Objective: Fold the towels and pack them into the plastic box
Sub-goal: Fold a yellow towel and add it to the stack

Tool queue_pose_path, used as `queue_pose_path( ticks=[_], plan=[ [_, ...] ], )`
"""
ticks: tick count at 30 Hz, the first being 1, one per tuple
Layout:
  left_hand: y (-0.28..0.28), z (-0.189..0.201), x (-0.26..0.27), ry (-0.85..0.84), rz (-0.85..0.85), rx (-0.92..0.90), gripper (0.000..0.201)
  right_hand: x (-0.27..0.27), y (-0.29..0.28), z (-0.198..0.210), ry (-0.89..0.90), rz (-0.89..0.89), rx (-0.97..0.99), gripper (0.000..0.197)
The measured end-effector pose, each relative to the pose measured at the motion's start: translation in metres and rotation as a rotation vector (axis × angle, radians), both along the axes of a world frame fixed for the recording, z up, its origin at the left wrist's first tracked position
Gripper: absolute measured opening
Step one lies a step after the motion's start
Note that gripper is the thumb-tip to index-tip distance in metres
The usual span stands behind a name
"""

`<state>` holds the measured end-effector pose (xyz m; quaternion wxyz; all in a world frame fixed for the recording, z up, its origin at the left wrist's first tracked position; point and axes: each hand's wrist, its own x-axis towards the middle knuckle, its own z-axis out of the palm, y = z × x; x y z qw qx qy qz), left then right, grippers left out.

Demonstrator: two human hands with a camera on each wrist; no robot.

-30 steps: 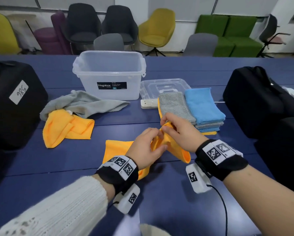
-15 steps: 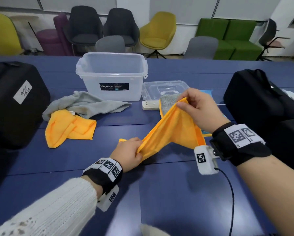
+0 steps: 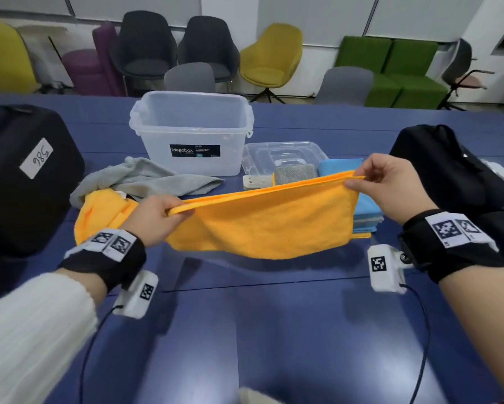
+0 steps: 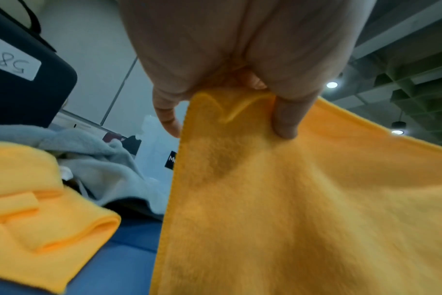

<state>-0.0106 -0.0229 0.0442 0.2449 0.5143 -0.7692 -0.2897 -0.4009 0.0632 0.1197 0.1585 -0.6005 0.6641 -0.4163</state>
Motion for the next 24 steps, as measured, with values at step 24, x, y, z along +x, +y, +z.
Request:
queue_pose_path(
  ticks=[24],
  plan=[
    [-0.026, 0.019, 0.040, 0.712, 0.160, 0.459, 0.022, -0.007, -0.014, -0.037, -0.135, -0.185, 0.106, 0.014]
  ],
)
